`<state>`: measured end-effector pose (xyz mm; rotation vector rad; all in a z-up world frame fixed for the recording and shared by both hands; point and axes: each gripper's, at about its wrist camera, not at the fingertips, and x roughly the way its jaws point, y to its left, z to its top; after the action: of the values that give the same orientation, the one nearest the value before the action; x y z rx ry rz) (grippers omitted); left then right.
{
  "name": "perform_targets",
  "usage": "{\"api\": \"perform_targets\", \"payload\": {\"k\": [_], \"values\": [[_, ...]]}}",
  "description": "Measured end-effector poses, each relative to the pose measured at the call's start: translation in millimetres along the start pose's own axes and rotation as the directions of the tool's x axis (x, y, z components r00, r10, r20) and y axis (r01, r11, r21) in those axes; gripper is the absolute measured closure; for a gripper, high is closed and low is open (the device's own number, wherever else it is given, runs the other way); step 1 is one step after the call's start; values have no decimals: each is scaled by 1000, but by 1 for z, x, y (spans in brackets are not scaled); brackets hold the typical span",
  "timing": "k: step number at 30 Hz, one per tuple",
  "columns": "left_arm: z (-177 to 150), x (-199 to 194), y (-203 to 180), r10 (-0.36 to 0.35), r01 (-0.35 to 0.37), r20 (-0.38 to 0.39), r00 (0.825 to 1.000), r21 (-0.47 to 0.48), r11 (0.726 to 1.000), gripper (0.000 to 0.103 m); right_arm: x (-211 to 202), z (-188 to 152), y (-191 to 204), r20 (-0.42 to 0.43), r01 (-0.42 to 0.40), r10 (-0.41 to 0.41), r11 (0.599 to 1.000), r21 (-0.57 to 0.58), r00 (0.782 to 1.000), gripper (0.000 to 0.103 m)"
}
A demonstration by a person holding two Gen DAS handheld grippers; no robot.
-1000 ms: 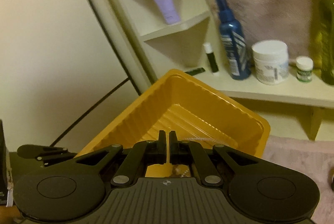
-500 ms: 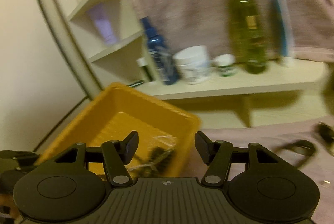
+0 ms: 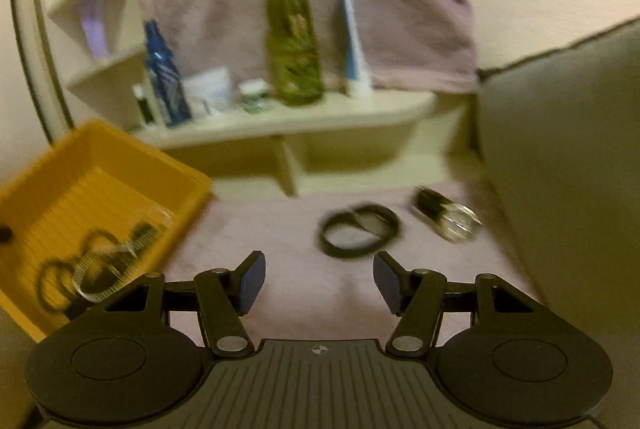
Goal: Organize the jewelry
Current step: 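Move the open right gripper toward the small gold charm on the towel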
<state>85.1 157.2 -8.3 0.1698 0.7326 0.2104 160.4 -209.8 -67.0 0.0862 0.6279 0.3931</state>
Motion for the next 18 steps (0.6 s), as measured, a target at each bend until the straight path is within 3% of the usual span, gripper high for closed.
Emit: {"api": "perform_targets", "payload": {"k": [8, 9, 11, 18], "values": [[1, -1, 0, 1, -1, -1, 1000, 4, 1000, 99, 9, -14, -27, 0, 117, -117, 993, -12, 993, 44], [1, -1, -1, 2, -2, -2, 1000, 6, 1000, 99, 11, -13, -29, 4, 125, -125, 992, -15, 992, 46], [2, -2, -2, 4, -4, -4, 1000, 9, 1000, 99, 17, -12, -35, -1, 138, -138, 990, -24, 990, 59], [2, -2, -2, 7, -7, -8, 1000, 14, 1000, 99, 40, -10, -41, -37, 157, -160, 985, -72, 986, 75]]}}
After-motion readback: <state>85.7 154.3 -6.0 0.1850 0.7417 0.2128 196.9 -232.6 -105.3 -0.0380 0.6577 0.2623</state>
